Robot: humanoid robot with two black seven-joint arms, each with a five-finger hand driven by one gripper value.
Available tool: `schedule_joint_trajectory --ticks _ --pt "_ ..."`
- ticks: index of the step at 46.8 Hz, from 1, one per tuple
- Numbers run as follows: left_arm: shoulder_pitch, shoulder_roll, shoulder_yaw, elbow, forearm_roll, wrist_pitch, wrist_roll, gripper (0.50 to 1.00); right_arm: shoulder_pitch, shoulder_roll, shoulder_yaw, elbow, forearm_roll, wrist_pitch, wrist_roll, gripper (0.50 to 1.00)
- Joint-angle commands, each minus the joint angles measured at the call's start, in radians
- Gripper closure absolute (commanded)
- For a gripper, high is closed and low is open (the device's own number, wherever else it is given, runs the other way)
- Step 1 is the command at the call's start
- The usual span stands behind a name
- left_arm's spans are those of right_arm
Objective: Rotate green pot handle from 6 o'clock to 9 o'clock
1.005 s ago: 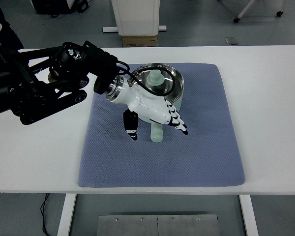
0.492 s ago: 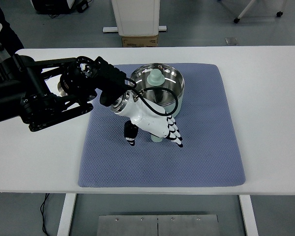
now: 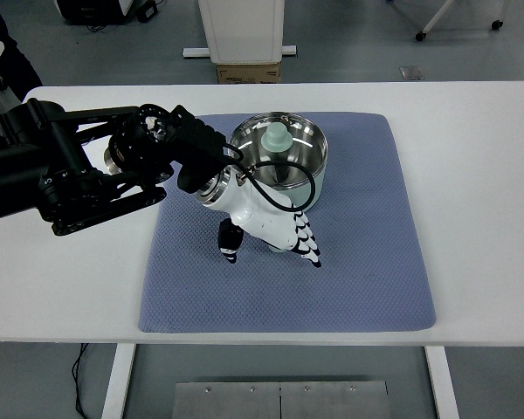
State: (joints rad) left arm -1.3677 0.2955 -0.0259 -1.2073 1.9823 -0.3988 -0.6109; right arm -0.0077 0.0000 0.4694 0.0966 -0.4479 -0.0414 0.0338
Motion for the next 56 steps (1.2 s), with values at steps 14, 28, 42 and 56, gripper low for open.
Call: schedule_joint_trajectory --ticks 14,28,42,56 --pt "-0.041 -0.015 0.047 0.003 0.001 -0.002 0.000 0.500 0.000 0.000 0.000 0.000 0.000 0.000 0.000 0.500" --pt "-0.037 -0.015 0.057 0.002 0.001 -0.002 0.000 0.500 0.000 0.000 0.000 0.000 0.000 0.000 0.000 0.500" --pt "-0.037 -0.010 0.058 -0.002 0.001 -0.002 0.000 0.500 0.000 0.000 0.000 0.000 0.000 0.000 0.000 0.500" --pt "-0.064 0.004 0.058 -0.009 0.003 -0.035 0.000 0.500 0.000 0.000 0.000 0.000 0.000 0.000 0.000 0.500"
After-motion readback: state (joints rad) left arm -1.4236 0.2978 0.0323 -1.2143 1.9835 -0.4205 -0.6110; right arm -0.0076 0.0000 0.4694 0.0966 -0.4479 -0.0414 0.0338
